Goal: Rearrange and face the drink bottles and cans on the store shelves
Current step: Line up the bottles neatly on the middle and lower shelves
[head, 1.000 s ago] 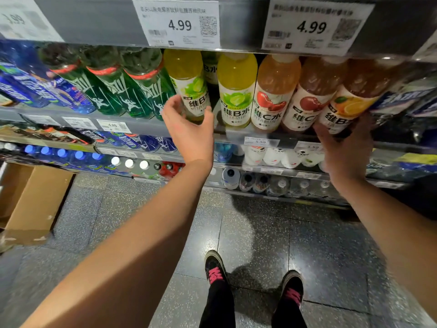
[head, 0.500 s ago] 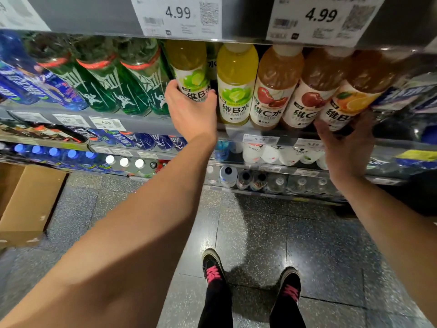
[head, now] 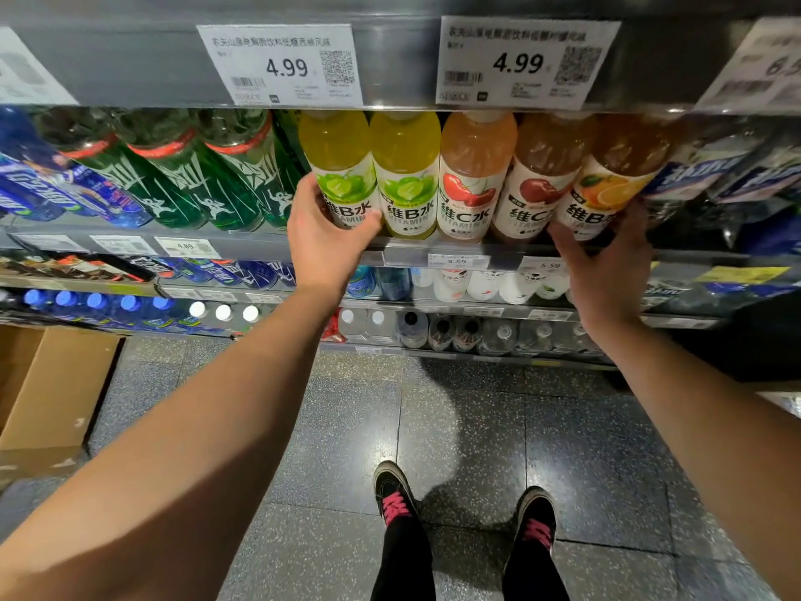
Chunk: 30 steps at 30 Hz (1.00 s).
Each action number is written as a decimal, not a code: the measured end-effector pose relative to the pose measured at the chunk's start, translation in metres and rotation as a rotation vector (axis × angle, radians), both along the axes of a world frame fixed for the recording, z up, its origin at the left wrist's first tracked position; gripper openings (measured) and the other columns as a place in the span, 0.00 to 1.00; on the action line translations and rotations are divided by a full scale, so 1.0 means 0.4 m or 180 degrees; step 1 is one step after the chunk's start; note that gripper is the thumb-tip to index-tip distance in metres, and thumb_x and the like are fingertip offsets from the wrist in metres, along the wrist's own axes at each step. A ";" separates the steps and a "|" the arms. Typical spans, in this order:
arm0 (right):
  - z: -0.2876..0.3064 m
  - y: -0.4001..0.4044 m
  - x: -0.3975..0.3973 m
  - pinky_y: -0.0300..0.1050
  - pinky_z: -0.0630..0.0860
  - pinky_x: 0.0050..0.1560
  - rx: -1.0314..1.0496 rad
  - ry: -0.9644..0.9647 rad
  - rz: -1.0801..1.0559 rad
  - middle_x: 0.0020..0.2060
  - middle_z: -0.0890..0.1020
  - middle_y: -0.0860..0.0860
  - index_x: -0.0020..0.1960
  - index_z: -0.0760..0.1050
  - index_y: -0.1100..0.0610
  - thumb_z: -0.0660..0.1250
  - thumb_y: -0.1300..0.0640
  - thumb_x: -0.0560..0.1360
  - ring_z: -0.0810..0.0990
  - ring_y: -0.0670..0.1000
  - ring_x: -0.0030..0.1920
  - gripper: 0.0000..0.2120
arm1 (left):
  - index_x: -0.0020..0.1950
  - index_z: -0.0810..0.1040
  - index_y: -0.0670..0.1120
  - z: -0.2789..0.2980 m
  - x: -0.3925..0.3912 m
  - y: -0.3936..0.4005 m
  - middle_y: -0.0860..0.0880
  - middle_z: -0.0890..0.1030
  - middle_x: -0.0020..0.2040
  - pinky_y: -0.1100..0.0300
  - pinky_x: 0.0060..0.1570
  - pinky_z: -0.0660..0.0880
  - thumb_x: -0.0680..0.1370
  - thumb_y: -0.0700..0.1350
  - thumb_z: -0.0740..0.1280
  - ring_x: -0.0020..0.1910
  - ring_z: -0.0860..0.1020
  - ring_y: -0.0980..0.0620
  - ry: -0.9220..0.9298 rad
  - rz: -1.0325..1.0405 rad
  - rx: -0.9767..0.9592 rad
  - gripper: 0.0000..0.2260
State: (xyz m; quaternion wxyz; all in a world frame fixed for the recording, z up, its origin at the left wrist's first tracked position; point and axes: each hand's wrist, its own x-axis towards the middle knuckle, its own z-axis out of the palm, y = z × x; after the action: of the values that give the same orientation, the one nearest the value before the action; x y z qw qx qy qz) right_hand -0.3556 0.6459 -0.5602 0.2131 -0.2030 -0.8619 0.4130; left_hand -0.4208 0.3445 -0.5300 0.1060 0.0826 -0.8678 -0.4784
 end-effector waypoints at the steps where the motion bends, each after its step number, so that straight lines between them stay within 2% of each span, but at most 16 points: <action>1: 0.005 -0.001 0.002 0.50 0.78 0.61 0.0004 -0.0025 0.0023 0.61 0.81 0.53 0.71 0.67 0.57 0.72 0.37 0.72 0.81 0.51 0.60 0.37 | 0.64 0.74 0.47 -0.002 0.001 -0.002 0.52 0.82 0.57 0.52 0.59 0.78 0.68 0.53 0.79 0.56 0.80 0.55 -0.0028 -0.0028 0.0054 0.28; 3: 0.020 -0.003 0.011 0.45 0.78 0.60 0.0055 -0.0119 0.0084 0.62 0.81 0.53 0.71 0.67 0.58 0.73 0.40 0.72 0.80 0.50 0.60 0.35 | 0.67 0.73 0.48 -0.001 0.013 -0.003 0.53 0.81 0.60 0.54 0.63 0.77 0.69 0.53 0.79 0.59 0.79 0.56 -0.0084 -0.0072 0.0195 0.31; 6: 0.031 -0.003 0.038 0.50 0.76 0.64 0.0213 -0.0308 0.0153 0.65 0.79 0.52 0.73 0.65 0.54 0.74 0.41 0.72 0.78 0.51 0.64 0.36 | 0.72 0.69 0.49 0.011 0.056 -0.003 0.53 0.77 0.63 0.59 0.67 0.73 0.69 0.55 0.80 0.62 0.75 0.58 -0.0123 0.0002 0.0252 0.36; 10: 0.046 -0.057 0.107 0.52 0.70 0.70 0.0020 -0.0430 -0.0103 0.71 0.74 0.53 0.77 0.60 0.53 0.72 0.43 0.75 0.72 0.53 0.70 0.37 | 0.71 0.70 0.48 0.028 0.138 -0.025 0.51 0.75 0.64 0.55 0.68 0.72 0.71 0.57 0.77 0.64 0.74 0.56 -0.0050 -0.0109 0.0307 0.32; 14: 0.082 -0.199 0.147 0.30 0.59 0.68 -0.0114 -0.0388 -0.0034 0.68 0.75 0.58 0.73 0.67 0.60 0.71 0.47 0.76 0.73 0.57 0.68 0.31 | 0.70 0.69 0.47 0.051 0.199 -0.085 0.50 0.75 0.64 0.56 0.69 0.71 0.75 0.54 0.75 0.65 0.74 0.55 -0.0063 -0.0006 0.0360 0.28; 15: 0.091 -0.238 0.154 0.31 0.61 0.66 -0.0124 -0.0416 0.0078 0.66 0.76 0.57 0.72 0.69 0.60 0.71 0.47 0.76 0.74 0.56 0.67 0.30 | 0.70 0.69 0.47 0.057 0.208 -0.102 0.50 0.75 0.64 0.56 0.68 0.71 0.75 0.54 0.75 0.64 0.74 0.54 -0.0081 0.0059 0.0345 0.28; 18: 0.118 -0.353 0.174 0.44 0.72 0.63 -0.0322 -0.0394 0.0471 0.62 0.79 0.52 0.67 0.72 0.58 0.72 0.46 0.75 0.76 0.49 0.62 0.26 | 0.69 0.70 0.47 0.072 0.224 -0.152 0.50 0.75 0.62 0.59 0.65 0.72 0.76 0.52 0.75 0.61 0.75 0.54 -0.0113 0.0235 0.0355 0.26; 20: 0.143 -0.433 0.178 0.44 0.73 0.63 -0.0594 -0.0439 0.0709 0.61 0.79 0.48 0.66 0.73 0.54 0.73 0.47 0.75 0.75 0.44 0.61 0.23 | 0.69 0.70 0.46 0.075 0.220 -0.188 0.50 0.75 0.62 0.58 0.66 0.72 0.76 0.51 0.75 0.60 0.75 0.54 -0.0112 0.0411 0.0375 0.25; 24: 0.176 -0.566 0.145 0.48 0.75 0.63 -0.0850 -0.0452 0.0893 0.59 0.79 0.44 0.59 0.73 0.41 0.74 0.47 0.74 0.77 0.44 0.60 0.16 | 0.67 0.72 0.43 0.073 0.170 -0.267 0.47 0.75 0.62 0.54 0.67 0.71 0.76 0.49 0.75 0.60 0.74 0.52 -0.0094 0.0697 0.0494 0.24; 28: 0.172 -0.679 0.075 0.49 0.75 0.63 -0.0748 -0.0558 0.0970 0.61 0.80 0.50 0.67 0.74 0.53 0.72 0.48 0.76 0.77 0.48 0.61 0.22 | 0.71 0.70 0.45 0.063 0.094 -0.332 0.48 0.75 0.65 0.54 0.69 0.70 0.74 0.52 0.76 0.64 0.74 0.51 -0.0116 0.0662 0.0529 0.29; 30: 0.164 -0.734 0.037 0.45 0.74 0.63 -0.0644 -0.0566 0.0981 0.63 0.79 0.51 0.69 0.72 0.55 0.72 0.49 0.76 0.76 0.48 0.63 0.24 | 0.75 0.66 0.46 0.055 0.056 -0.351 0.48 0.73 0.69 0.60 0.71 0.66 0.73 0.50 0.77 0.69 0.71 0.51 -0.0170 0.0571 0.0633 0.34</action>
State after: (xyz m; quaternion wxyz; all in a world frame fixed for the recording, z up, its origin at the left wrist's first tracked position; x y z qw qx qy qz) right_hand -0.3406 0.3525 -0.4948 0.0489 -0.1247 -0.8523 0.5057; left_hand -0.3985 0.2042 -0.5079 0.1166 0.1826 -0.8078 -0.5482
